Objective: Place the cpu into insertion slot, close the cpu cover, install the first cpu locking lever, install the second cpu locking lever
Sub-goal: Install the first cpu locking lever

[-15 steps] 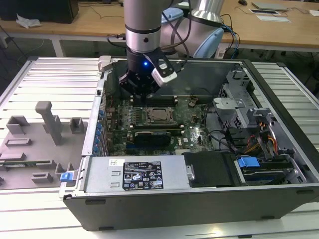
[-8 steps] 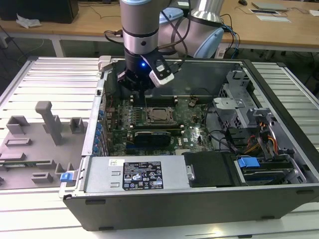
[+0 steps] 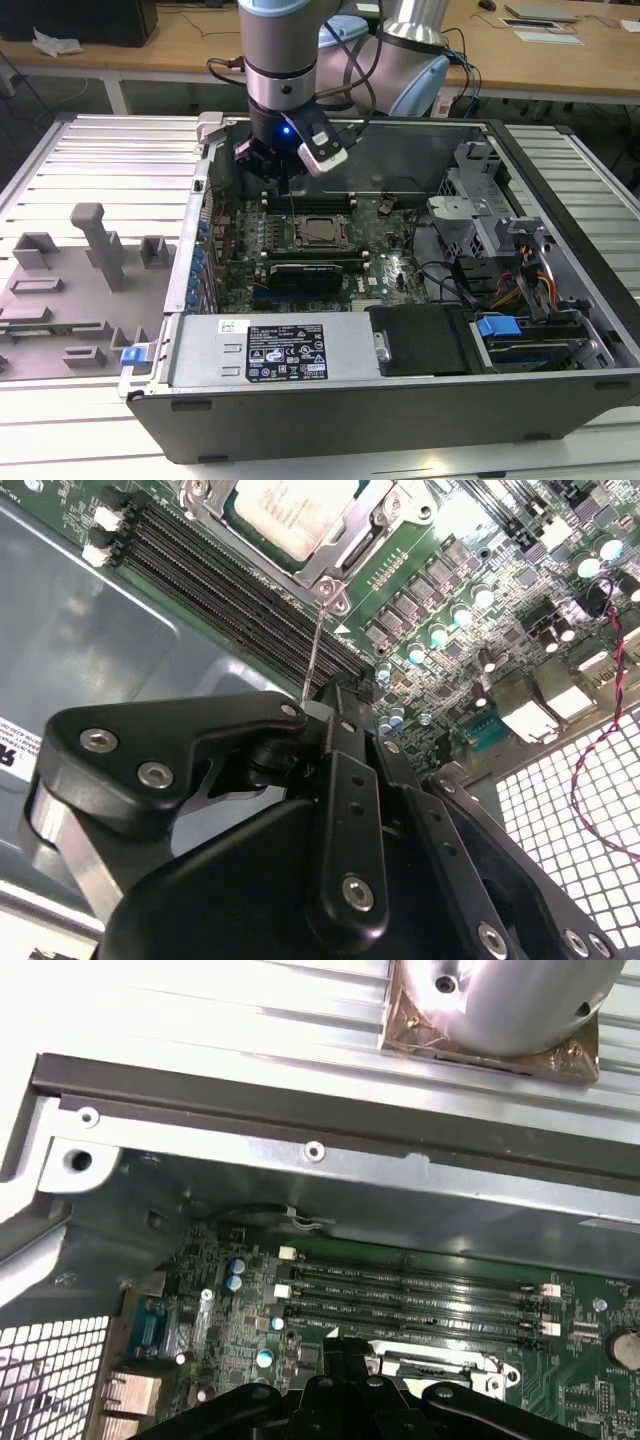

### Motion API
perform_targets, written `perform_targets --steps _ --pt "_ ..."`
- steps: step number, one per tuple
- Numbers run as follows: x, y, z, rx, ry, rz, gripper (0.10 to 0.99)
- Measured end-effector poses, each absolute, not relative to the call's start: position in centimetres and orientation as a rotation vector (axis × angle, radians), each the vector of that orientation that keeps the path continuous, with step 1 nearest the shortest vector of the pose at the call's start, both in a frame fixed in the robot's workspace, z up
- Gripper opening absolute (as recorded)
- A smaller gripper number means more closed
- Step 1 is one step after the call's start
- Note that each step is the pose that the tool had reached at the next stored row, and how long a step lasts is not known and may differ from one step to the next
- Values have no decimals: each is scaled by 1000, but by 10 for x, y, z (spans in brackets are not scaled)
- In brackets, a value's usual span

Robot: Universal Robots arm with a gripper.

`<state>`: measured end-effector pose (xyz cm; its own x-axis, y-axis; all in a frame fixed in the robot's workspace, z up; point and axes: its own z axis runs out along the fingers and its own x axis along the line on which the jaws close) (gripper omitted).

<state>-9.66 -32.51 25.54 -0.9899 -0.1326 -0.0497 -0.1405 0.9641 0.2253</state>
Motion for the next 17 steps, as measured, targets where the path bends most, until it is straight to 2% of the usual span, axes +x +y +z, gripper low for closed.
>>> perform_targets --steps 17 --pt "-71 -325 254 -214 3079 357 106"
